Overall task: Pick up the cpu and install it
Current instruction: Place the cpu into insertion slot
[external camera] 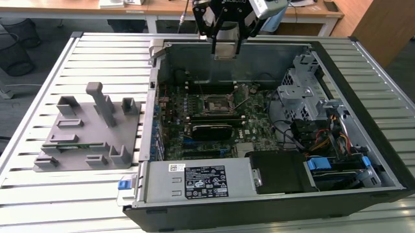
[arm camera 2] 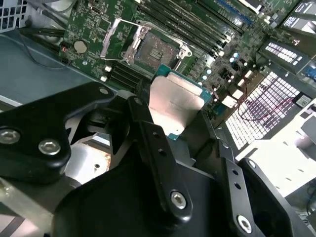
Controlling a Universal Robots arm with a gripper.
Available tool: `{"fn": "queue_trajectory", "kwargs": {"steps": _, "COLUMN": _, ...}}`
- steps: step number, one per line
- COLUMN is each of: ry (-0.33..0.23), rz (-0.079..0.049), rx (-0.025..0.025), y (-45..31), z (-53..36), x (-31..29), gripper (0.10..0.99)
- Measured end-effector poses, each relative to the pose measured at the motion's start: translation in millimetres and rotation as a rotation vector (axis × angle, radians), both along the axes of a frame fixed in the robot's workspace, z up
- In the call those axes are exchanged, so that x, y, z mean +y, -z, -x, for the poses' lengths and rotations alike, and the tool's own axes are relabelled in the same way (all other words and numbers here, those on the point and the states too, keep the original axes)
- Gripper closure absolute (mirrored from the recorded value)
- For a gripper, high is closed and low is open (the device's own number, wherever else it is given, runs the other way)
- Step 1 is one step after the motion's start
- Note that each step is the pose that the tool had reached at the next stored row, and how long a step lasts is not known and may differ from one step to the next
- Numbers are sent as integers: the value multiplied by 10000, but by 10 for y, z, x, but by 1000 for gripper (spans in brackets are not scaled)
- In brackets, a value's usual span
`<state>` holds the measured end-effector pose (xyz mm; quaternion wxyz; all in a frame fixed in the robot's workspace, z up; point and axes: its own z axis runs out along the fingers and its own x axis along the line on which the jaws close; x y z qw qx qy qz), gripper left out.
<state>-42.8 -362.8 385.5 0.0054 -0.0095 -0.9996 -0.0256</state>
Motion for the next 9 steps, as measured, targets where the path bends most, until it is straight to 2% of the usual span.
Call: {"fn": "queue_trajectory", "kwargs": {"steps": 9, "ry": 874, "rz": 7, "rx": 0, "y": 5, "z": 0, "x": 0, "gripper": 553}}
